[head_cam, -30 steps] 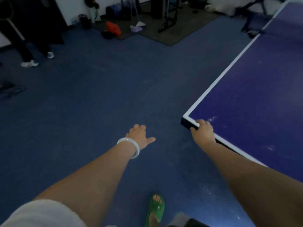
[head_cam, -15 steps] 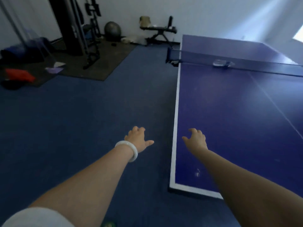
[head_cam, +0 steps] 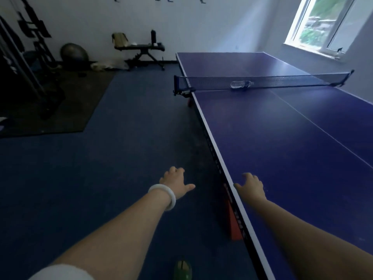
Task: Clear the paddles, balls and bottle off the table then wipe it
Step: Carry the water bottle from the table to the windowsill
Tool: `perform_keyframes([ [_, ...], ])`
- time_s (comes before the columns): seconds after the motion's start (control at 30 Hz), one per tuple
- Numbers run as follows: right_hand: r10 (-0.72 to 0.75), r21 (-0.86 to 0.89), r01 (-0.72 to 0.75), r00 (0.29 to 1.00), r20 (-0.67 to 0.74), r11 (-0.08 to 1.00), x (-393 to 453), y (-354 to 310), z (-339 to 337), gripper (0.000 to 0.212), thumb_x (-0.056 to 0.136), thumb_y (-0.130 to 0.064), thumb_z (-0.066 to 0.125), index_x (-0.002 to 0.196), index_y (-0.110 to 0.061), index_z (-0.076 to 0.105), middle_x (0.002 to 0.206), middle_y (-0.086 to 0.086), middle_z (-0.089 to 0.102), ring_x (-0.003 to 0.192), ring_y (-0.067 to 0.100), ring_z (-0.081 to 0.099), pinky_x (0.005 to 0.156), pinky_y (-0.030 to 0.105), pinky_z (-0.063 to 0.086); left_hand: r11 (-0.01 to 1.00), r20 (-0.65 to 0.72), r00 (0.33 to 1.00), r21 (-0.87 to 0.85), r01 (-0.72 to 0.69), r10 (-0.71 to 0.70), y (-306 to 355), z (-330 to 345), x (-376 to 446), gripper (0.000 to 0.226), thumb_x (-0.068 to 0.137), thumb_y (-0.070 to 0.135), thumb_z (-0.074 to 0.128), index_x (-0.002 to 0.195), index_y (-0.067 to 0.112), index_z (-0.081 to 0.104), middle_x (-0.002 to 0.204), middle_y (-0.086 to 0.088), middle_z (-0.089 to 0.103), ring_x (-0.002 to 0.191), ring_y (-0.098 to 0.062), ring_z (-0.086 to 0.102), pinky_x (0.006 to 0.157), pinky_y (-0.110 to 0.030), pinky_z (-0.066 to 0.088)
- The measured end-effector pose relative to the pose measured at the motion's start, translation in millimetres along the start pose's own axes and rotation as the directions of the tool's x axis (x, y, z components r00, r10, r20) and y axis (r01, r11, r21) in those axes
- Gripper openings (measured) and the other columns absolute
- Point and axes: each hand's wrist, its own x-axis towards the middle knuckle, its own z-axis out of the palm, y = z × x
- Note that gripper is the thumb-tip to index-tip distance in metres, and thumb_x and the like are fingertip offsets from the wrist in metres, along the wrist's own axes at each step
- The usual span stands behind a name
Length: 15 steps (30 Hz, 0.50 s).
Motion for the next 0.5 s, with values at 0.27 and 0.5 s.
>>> perform_keyframes([
  [0.27,0.067,0.080,-0.065,0.997,-0.025,0.995,154,-108,22,0.067,0.094,-0.033,0.063,0.148,-0.009,0.032,0.146,0.014,0.039,0.133,0.035,0.036,0.108,0.044,0.035,0.993,0.014,0.999,0.109,-0.034,0.033,-47,-97,168,0.074,0.092,0.056,0.054,0.149,0.018,0.028,0.149,-0.006,0.030,0.135,-0.028,0.034,0.110,-0.044,0.033],
  [0.5,0.102,0.060,-0.099,0.994,-0.048,0.993,283,-209,5,0.072,0.094,-0.040,0.061,0.149,-0.009,0.027,0.149,0.012,0.036,0.135,0.033,0.035,0.109,0.041,0.035,0.989,-0.037,0.994,0.108,-0.097,0.101,-67,-193,315,0.073,0.092,0.057,0.054,0.149,0.020,0.027,0.148,-0.004,0.030,0.134,-0.025,0.035,0.110,-0.041,0.033],
])
